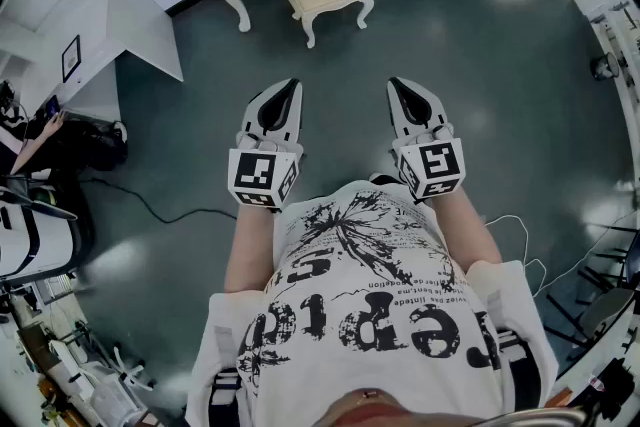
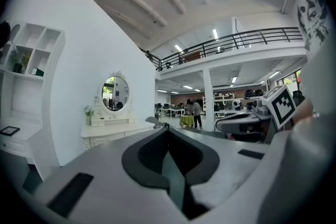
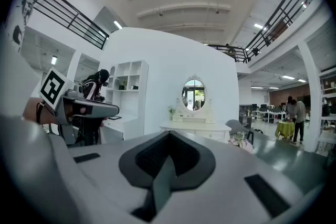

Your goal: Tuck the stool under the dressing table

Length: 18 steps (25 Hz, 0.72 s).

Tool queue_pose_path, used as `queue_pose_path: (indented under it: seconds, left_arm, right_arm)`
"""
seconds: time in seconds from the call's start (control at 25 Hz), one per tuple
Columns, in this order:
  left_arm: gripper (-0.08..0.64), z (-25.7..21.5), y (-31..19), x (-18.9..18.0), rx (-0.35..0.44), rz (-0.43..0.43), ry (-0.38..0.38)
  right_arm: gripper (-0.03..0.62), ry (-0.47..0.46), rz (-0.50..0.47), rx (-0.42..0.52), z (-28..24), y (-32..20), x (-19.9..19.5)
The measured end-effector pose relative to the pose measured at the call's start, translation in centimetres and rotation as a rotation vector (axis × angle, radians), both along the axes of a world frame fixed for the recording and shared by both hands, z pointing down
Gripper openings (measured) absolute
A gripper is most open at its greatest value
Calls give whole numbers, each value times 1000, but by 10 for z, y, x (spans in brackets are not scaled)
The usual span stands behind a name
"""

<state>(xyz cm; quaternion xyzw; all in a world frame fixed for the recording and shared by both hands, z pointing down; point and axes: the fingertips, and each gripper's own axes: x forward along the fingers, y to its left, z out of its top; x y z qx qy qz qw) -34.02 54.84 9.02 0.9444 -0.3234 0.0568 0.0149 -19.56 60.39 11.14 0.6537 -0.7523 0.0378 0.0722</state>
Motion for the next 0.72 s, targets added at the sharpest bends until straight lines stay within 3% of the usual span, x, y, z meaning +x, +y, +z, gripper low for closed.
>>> queue_pose_path:
  seconds: [0.44, 0.72]
  left_arm:
    - [20, 3, 1, -9, -13, -1, 4]
    - [20, 32, -7, -19, -62, -25, -12]
  right_arm:
    - [17, -35, 17, -2, 1, 2, -4]
    - [17, -49, 32, -59, 31, -4, -4]
